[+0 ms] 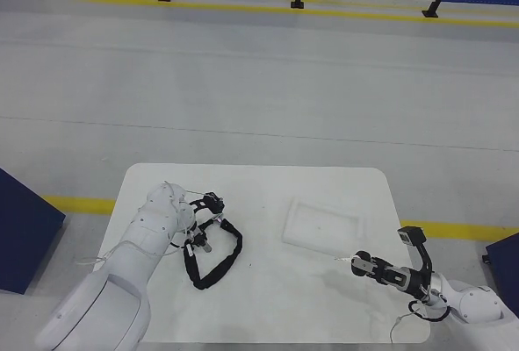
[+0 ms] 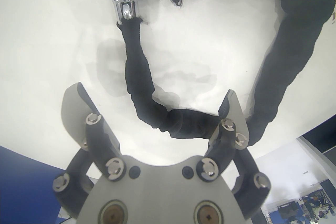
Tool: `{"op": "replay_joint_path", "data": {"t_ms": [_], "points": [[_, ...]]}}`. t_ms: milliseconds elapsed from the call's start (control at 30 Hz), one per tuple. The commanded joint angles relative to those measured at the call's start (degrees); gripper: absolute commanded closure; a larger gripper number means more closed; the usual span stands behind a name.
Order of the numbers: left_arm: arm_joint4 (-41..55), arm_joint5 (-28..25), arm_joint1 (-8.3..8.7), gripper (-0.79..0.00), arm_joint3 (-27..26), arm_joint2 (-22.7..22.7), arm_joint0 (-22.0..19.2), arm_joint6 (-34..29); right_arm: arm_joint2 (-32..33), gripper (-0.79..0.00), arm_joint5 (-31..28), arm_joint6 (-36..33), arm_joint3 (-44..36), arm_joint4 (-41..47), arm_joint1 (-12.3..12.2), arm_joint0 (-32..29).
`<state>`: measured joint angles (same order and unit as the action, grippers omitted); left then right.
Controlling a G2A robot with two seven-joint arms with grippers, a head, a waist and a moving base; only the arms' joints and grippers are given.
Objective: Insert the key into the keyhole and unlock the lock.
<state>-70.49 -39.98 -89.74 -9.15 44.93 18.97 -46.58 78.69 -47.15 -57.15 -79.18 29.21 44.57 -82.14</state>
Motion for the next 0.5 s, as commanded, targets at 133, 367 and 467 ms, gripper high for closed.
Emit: {"op": "replay_joint_path", "data": {"t_ms": [133,367,467], "points": [[0.68,0.49,0.24,-0.366,0.12,0.16,0.28,-0.79,0.00,0.000,0.00,0.00,0.00,0.00,0.00,0.00],[1.15,1.88,0.39,-0.289,-0.28,0.20,0.44,-1.25,0.00,0.000,0.00,0.00,0.00,0.00,0.00,0.00],[1.02,2.72,0.45,-0.188,-0.43,0.08,0.55,-1.30,0.00,0.000,0.00,0.00,0.00,0.00,0.00,0.00]]}}
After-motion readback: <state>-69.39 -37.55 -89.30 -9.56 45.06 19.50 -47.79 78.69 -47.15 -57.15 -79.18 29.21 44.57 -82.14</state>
